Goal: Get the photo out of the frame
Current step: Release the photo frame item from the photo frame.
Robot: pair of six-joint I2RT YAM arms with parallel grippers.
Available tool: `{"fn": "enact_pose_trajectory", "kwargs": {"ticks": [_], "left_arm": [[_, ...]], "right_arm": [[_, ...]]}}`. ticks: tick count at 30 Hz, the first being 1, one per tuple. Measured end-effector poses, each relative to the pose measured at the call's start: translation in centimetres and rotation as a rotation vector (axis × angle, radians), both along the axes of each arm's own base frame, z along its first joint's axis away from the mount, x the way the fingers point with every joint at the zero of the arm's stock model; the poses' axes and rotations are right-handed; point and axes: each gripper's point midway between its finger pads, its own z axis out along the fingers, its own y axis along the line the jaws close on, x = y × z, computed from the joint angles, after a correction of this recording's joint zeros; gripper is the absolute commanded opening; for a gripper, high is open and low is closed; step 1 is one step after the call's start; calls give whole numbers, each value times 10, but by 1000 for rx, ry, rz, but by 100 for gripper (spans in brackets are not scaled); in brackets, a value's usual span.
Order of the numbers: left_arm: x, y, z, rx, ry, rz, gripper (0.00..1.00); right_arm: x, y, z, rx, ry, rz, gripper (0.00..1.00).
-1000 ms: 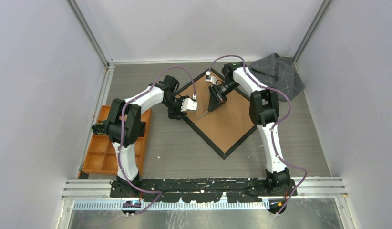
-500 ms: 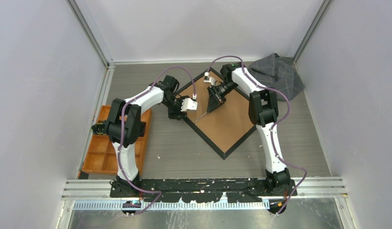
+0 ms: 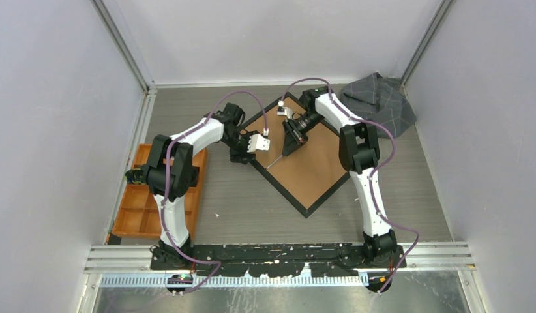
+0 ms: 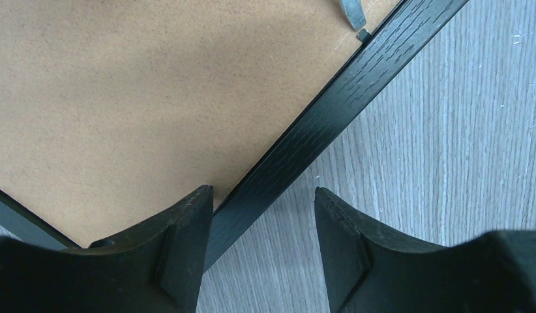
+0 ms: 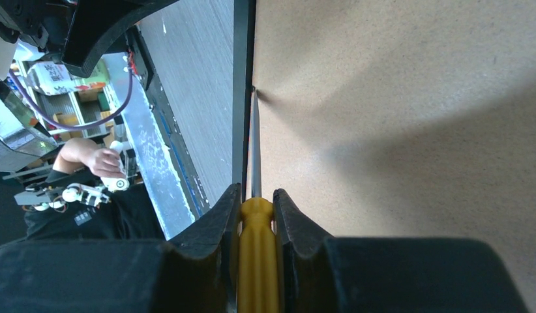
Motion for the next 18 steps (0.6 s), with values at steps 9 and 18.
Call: {"fn": "enact_pose_trajectory", "kwargs": {"ticks": [9,18], "left_arm": [[0,0,0,0,0,0,59],[-1,-1,0,2,-1,-3,58]], "right_arm": [[0,1,-1,2,19,-17,1],[0,1,-1,1,16,-13,1]]}}
